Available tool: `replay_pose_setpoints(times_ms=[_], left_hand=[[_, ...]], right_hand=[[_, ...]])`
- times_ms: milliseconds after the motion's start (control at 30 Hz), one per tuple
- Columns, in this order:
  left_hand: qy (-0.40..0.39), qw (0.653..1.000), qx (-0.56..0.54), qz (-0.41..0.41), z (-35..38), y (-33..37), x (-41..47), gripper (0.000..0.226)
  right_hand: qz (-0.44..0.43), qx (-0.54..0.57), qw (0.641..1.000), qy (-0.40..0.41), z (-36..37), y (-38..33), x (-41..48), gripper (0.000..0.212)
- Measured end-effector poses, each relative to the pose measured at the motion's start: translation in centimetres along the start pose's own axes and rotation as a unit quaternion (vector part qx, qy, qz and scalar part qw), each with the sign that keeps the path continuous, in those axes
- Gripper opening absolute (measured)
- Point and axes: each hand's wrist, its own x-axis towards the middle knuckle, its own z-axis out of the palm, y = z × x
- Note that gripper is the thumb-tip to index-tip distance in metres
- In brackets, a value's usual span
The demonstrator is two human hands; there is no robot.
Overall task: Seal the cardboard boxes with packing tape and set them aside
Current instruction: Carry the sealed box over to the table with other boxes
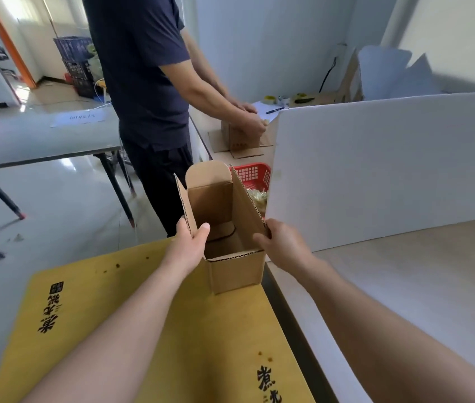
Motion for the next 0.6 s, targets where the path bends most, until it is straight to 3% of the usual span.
replay_pose_setpoints(times_ms=[100, 167, 267, 333, 433, 600], left_hand=[[0.008, 1.0, -0.008, 0.016, -0.7, -0.1, -1.0, 0.074], [0.054, 0.996, 0.037, 0.054, -1.1, 0.1, -1.9, 0.075], [0.136, 0.965, 0.157, 0.162, -1.5, 0.9, -3.9, 0.071], [0.137, 0.943, 0.172, 0.252, -0.8, 1.9, -5.5, 0.064], [0.082, 0.92, 0.174, 0.341, 1.8, 3.0, -8.0, 0.052], [-0.059, 0.893, 0.215, 0.392, 8.6, 3.2, -13.1, 0.045]], right_hand=[[-0.015, -0.012, 1.0, 0.025, -0.5, -0.2, -1.6, 0.035], [-0.012, -0.029, 0.998, 0.051, -0.9, -0.4, -3.1, 0.045], [-0.002, -0.067, 0.993, 0.1, -1.3, -0.4, -5.7, 0.044], [0.0, -0.096, 0.987, 0.13, -2.1, 0.1, -8.0, 0.039], [-0.002, -0.151, 0.975, 0.163, -3.6, 1.9, -11.8, 0.035], [0.06, -0.226, 0.948, 0.213, -6.2, 7.0, -19.5, 0.03]])
